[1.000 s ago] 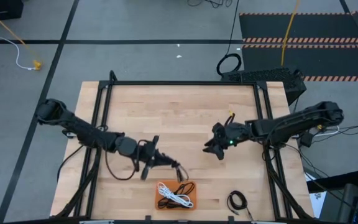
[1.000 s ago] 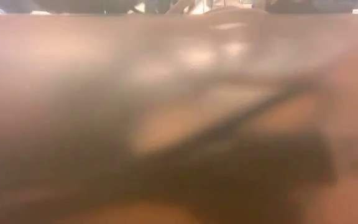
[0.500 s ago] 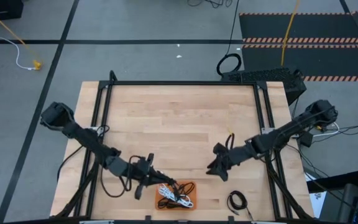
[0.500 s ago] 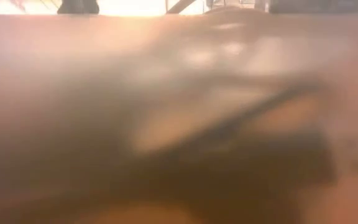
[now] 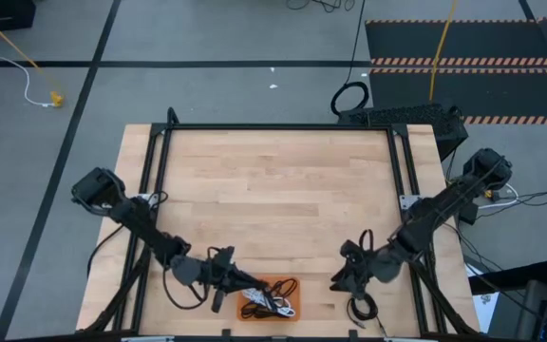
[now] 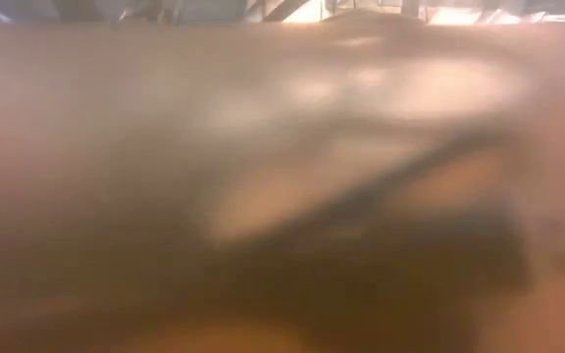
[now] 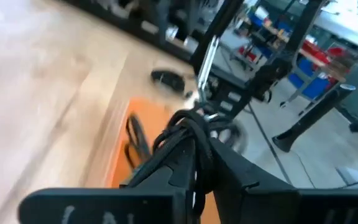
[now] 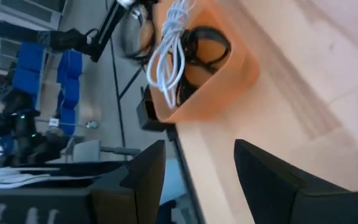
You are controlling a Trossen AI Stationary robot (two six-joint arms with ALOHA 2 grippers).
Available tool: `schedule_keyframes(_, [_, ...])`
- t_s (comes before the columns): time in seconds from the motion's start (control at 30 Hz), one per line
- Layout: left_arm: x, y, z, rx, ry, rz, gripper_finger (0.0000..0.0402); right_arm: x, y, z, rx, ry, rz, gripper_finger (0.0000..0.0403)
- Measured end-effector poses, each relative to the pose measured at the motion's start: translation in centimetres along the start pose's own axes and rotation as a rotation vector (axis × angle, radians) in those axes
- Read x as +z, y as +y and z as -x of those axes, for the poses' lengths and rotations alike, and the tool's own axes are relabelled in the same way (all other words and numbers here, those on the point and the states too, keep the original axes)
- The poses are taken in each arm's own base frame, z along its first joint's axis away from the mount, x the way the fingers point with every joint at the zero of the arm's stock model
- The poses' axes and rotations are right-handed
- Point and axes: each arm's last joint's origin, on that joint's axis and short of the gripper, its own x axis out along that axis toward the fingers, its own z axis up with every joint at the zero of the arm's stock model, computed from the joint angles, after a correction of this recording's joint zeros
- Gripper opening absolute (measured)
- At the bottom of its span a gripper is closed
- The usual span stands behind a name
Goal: Pick and place USB-C Cables
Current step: Put the top center black charger cable into the orange bin
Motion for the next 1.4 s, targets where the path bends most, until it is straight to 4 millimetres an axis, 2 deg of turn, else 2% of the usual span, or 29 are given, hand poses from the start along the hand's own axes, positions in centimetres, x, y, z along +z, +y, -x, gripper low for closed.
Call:
schedule_keyframes(0.27, [-1.8, -0.2, 0.6, 0.041, 0.12, 0.082, 0.0058, -2.3, 0.6, 0.6, 0.025, 0.076, -0.061, 0.0185])
schedule_keyframes(0.5, [-2.1, -1.2, 0.9, -0.023, 0.163, 0.133, 0.006, -4.1, 0.6, 1.1, 0.005, 0.179, -0.168, 0.0185])
schedule_keyframes(0.67, [-1.9, -1.6, 0.7, -0.044, 0.166, 0.141, 0.0071, -5.2, -0.3, 1.5, -0.105, 0.277, -0.266, 0.0185])
schedule_keyframes(0.8, [-1.8, -1.5, 0.6, -0.043, 0.163, 0.143, 0.0098, -5.9, -1.0, 1.8, -0.203, 0.337, -0.344, 0.0176])
schedule_keyframes(1.0, [-1.6, -1.4, 0.5, -0.045, 0.168, 0.178, 0.0155, -6.7, -1.0, 2.2, -0.24, 0.373, -0.426, 0.0157])
schedule_keyframes(1.27, [-1.1, -0.9, 0.1, -0.077, 0.19, 0.152, 0.0221, -7.1, -3.4, 3.2, -0.532, 0.371, -0.476, 0.0149])
schedule_keyframes(1.4, [0.0, -1.0, 0.2, -0.102, 0.145, 0.12, 0.024, -7.3, -3.4, 2.8, -0.526, 0.364, -0.468, 0.0149])
